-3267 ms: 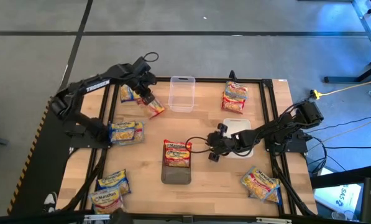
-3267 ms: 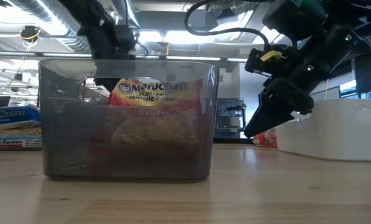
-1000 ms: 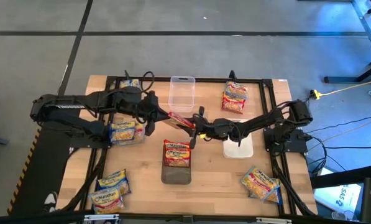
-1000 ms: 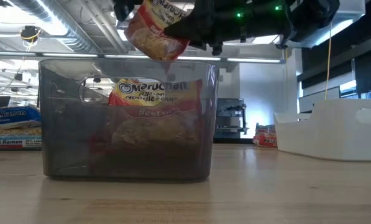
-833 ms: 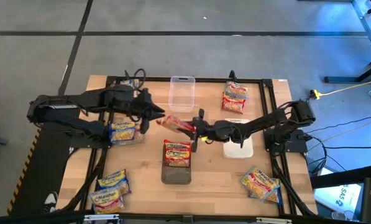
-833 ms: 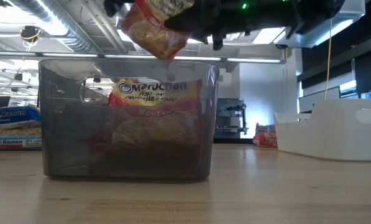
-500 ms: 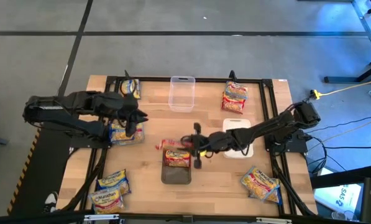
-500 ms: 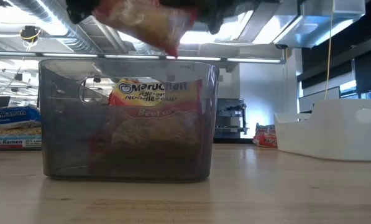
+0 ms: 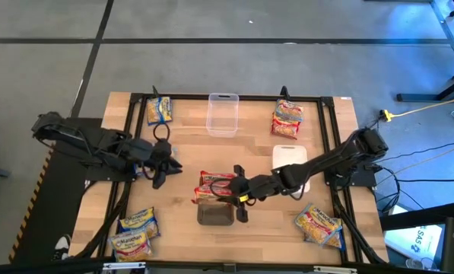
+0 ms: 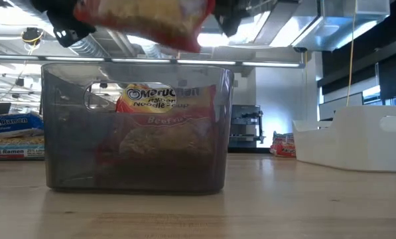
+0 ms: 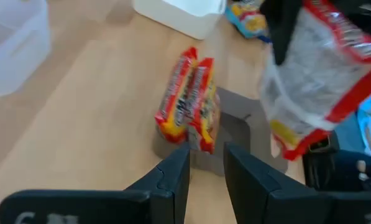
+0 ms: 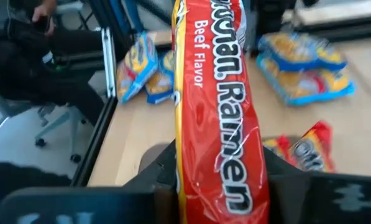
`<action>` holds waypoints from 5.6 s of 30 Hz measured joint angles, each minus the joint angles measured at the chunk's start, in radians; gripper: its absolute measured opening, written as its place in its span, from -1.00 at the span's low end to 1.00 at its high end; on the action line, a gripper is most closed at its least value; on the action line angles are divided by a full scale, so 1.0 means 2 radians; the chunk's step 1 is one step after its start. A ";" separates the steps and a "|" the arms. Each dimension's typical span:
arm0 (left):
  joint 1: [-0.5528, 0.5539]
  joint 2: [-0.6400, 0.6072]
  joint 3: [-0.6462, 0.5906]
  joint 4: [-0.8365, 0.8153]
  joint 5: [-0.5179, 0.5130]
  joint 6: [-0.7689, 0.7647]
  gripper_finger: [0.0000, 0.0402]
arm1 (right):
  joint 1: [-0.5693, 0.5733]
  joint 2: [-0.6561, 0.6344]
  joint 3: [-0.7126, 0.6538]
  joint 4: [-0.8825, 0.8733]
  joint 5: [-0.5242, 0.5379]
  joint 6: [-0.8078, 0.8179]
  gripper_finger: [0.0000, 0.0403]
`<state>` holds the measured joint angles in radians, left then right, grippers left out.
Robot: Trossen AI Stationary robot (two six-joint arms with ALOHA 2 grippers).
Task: Sort Maruchan noodles
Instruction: Put the red noodle pack into the gray bin
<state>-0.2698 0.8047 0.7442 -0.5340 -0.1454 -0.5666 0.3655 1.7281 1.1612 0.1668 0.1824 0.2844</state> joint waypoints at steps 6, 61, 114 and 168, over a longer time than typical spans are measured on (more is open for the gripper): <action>-0.026 0.000 -0.004 0.010 -0.020 -0.003 -0.55 | 0.000 0.023 0.000 -0.029 -0.020 0.001 -0.60; -0.032 0.008 -0.004 0.042 -0.058 0.000 -0.55 | -0.009 0.014 -0.001 -0.106 0.029 0.000 0.11; 0.015 0.160 -0.004 0.156 -0.102 0.102 -0.55 | -0.458 -0.077 -0.214 -0.160 -0.111 -0.004 -0.88; -0.259 0.416 0.182 0.230 -0.131 -0.066 -0.55 | 0.127 -0.027 -0.153 -0.169 -0.019 0.297 -0.88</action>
<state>-0.7869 1.6360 1.1082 -0.0732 -0.4081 -0.6995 0.6192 1.6745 0.8547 -0.1719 0.1447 0.8775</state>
